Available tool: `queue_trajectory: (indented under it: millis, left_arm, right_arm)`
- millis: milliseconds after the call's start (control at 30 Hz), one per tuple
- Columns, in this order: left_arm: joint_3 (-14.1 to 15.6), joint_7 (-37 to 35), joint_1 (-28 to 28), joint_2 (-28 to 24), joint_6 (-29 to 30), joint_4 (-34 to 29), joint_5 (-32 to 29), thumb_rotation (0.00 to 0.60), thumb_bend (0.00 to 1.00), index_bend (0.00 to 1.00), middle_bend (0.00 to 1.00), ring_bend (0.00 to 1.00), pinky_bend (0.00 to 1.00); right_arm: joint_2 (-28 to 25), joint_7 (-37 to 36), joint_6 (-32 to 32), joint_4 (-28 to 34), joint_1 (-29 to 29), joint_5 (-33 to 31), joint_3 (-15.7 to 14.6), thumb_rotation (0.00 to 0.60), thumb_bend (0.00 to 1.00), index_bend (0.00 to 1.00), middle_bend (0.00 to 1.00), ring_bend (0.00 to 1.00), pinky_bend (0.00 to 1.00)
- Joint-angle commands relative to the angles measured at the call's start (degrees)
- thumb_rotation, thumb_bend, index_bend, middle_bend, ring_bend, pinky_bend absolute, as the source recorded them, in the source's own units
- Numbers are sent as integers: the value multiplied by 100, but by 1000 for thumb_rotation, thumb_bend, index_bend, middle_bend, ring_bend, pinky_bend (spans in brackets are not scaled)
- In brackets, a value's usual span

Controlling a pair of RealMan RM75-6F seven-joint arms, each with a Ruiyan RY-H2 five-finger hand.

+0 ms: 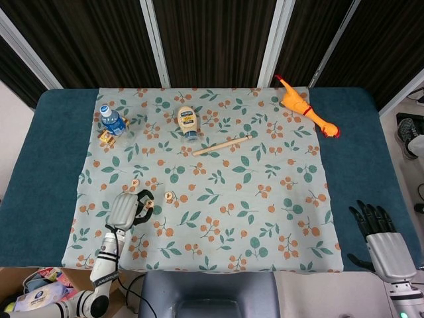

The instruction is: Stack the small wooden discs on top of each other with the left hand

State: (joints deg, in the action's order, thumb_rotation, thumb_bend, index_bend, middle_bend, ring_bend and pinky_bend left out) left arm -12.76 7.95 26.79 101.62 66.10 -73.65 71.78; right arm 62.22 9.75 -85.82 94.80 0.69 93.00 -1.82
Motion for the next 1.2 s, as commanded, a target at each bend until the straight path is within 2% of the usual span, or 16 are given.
queue_trajectory:
  millis: [33,467,867,1200]
  left_arm:
    - [-47,36,49,-10,-97,108,-128,600,399,527,1000,1000,1000]
    - [158,59,55,-16,-189,181,-162,600,400,520,1000,1000,1000]
    - [185,62,89,61,-196,261,-207,600,399,496,1000,1000,1000]
    - [183,32,100,65,-222,263,-260,600,400,437,1000,1000,1000]
  right_arm:
    - [5,13,13,3,6,-13,6,600,81,0,0,0,0]
    - [33,83,40,12,13,-45,14,600,81,0,0,0,0]
    - [18,51,35,9,11,-31,4,600,80,0,0,0,0]
    - [12,34,20,8,4,-10,-5,600,81,0,0,0,0]
